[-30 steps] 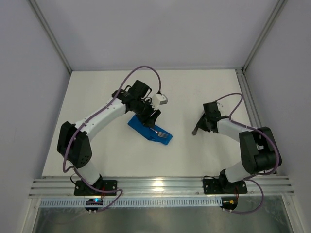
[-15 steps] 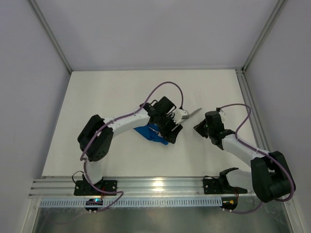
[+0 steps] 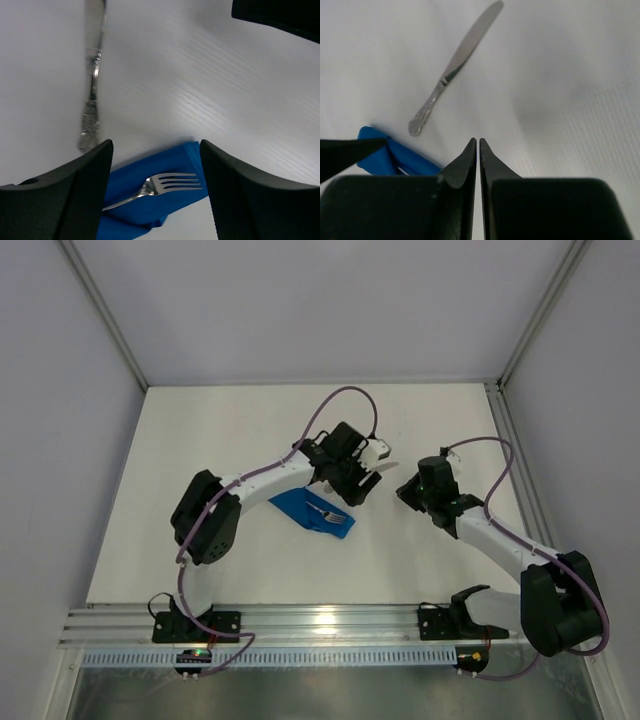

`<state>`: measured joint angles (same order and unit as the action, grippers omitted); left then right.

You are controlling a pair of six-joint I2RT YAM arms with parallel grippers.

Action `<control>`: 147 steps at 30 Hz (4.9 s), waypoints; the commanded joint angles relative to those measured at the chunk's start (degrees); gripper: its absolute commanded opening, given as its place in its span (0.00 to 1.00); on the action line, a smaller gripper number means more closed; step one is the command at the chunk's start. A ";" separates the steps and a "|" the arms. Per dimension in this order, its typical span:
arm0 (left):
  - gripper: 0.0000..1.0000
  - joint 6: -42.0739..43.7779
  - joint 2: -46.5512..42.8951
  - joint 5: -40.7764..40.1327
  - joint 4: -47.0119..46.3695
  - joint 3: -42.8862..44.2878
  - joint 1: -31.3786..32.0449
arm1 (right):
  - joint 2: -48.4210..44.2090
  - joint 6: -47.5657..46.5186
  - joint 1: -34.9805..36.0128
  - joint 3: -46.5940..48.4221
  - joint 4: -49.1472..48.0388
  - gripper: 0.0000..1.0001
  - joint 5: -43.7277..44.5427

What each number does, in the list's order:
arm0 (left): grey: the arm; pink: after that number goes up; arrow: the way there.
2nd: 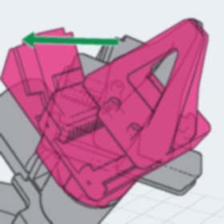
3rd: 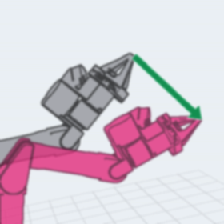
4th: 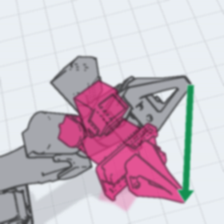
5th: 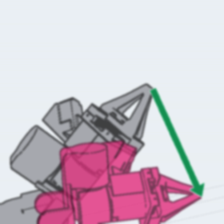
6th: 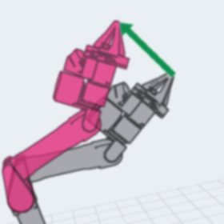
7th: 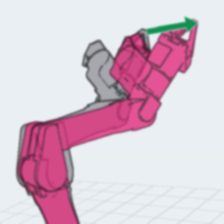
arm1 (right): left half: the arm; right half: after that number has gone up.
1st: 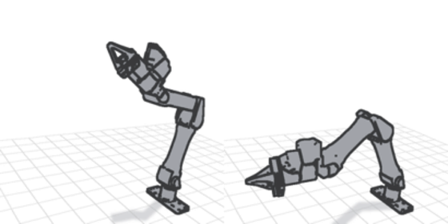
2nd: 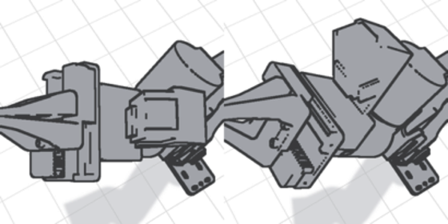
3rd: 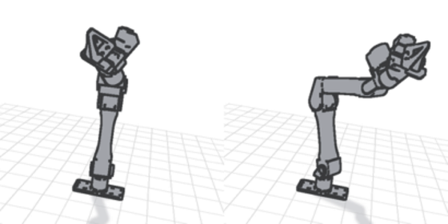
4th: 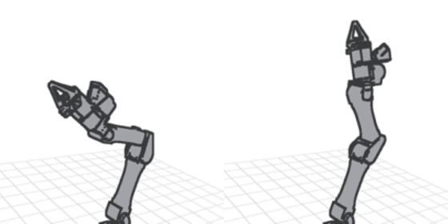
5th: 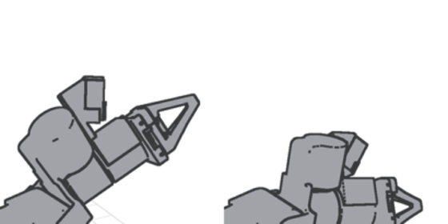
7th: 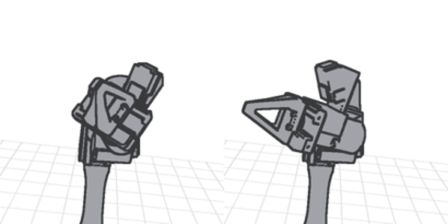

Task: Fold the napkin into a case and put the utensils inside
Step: Pick up the knife from the center of the board, then pass from the left arm to the right

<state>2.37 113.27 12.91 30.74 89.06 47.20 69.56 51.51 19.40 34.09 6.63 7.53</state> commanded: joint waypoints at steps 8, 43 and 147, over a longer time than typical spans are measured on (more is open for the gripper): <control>0.76 28.99 16.97 -1.49 20.23 25.73 -7.03 | -0.74 -7.21 0.11 5.90 0.75 0.25 -4.63; 0.41 27.60 32.62 -3.85 21.99 36.01 -3.96 | -4.87 -9.76 0.03 3.44 3.65 0.28 -3.75; 0.00 48.69 -9.21 11.88 34.74 8.85 -6.24 | 4.70 -79.63 5.56 14.52 -0.04 0.67 -55.97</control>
<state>51.44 103.44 24.03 66.02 95.66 40.80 73.84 -28.45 23.51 45.89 8.99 -48.58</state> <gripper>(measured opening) 0.031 0.672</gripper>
